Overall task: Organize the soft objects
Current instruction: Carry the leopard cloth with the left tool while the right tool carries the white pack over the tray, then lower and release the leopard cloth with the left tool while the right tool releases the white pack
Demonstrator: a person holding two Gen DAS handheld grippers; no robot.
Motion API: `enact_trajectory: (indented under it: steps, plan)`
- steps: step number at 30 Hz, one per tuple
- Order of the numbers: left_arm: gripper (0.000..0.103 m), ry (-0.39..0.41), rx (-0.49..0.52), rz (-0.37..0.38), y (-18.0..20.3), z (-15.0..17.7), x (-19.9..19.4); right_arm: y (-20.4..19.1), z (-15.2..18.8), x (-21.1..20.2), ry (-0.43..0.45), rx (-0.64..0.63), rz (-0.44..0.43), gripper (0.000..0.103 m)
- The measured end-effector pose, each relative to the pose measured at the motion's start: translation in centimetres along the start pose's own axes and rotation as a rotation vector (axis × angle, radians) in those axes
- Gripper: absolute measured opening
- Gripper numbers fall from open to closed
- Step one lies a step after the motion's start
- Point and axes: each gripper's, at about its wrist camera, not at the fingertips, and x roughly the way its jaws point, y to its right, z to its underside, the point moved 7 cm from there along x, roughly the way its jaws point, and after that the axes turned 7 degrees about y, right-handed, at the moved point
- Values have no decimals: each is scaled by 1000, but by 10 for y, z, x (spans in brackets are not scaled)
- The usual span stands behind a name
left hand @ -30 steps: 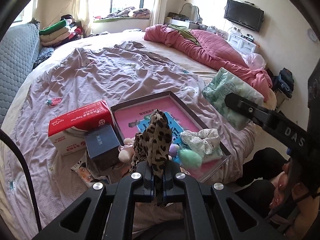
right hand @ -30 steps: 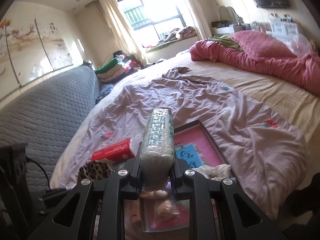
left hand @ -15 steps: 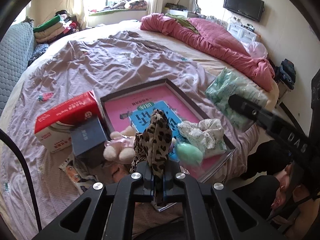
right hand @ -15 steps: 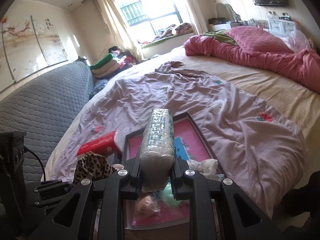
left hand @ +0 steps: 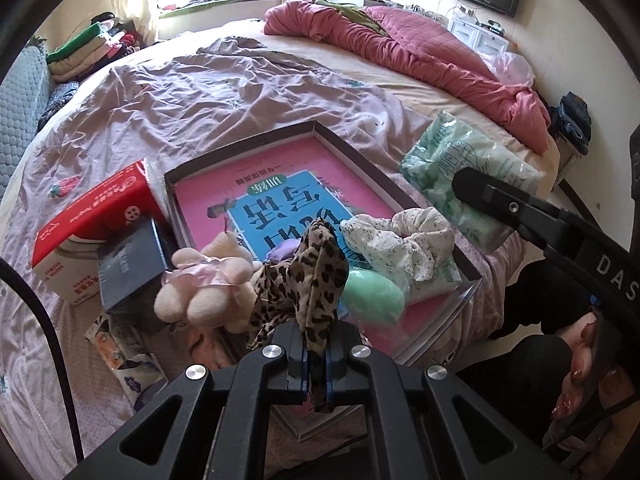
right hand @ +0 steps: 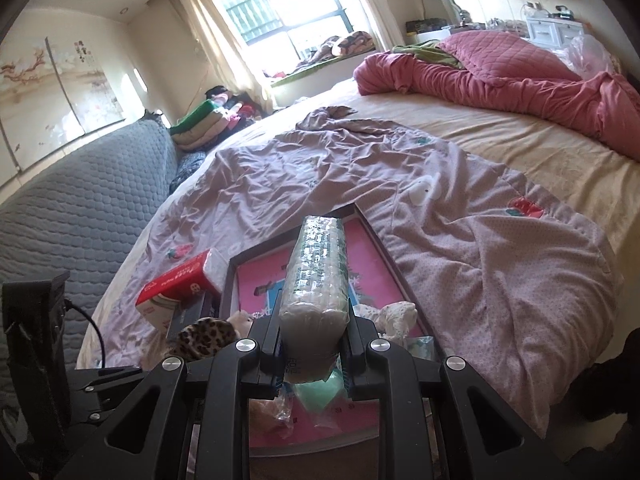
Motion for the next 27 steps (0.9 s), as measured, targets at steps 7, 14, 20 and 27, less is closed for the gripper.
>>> enact_trajectory:
  steps: [7,14,20,27]
  plan:
    - [5,-20,16,-20,1,2,14,2,8,14,-38,3,-10,23]
    - [5,-38,15,-9,3,4,26,5,14,23,-56,4,-19,23]
    - [5,-52,17,13,6,7,34,6,19,30,-76,18,-30,23]
    - [5,-63,23,31,10,8,41,2,24,42,-108,27,-60,23]
